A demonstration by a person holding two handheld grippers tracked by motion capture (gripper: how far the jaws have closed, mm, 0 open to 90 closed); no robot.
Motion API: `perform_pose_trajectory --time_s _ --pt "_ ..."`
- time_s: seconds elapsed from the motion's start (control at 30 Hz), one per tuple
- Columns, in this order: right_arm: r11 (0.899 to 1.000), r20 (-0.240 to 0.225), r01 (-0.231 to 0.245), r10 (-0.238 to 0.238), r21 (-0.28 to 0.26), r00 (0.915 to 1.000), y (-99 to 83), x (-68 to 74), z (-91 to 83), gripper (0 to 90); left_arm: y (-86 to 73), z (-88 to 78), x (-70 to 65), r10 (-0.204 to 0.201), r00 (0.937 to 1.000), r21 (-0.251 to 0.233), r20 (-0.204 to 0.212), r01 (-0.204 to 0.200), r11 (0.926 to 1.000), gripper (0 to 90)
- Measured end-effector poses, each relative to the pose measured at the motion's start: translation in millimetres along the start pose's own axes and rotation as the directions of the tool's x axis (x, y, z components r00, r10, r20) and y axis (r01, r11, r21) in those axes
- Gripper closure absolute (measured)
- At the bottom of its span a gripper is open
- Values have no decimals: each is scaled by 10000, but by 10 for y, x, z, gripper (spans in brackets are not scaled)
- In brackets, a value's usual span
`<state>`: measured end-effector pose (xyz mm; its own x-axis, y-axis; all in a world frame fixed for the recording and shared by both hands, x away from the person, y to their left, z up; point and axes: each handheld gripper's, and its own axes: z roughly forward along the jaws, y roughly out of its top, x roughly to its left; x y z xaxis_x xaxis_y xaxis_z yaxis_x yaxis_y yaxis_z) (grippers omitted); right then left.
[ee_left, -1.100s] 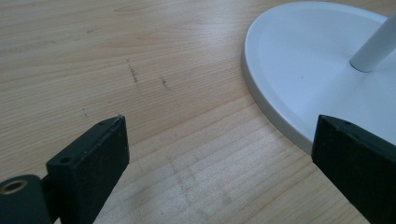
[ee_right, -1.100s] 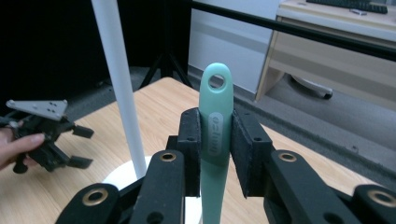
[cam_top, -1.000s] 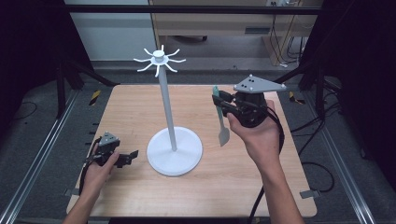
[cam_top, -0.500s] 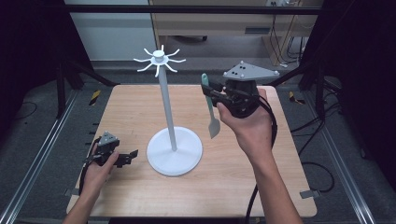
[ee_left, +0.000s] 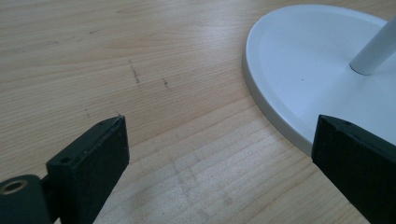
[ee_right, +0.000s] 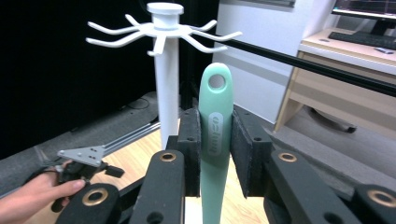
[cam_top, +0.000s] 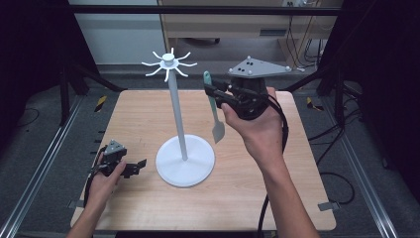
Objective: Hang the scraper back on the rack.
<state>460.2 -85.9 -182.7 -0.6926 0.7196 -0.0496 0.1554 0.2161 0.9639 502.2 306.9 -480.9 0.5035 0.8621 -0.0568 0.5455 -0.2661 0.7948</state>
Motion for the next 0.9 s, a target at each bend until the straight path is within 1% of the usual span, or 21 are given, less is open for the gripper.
perform_pose_trajectory --time_s 0.4,0.73,0.9 --pt "9997 -659 200 -206 -108 9976 84 168 81 743 0 -2 -1 -43 10000 -37 4 43 10000 38" --pt "9997 -743 245 -245 -21 9969 106 199 123 742 3 0 0 8 10000 -13 9 -8 10000 38" --pt "9995 -709 285 -277 104 9971 127 205 148 742 4 -2 -2 -9 10000 -27 14 9 10000 38"
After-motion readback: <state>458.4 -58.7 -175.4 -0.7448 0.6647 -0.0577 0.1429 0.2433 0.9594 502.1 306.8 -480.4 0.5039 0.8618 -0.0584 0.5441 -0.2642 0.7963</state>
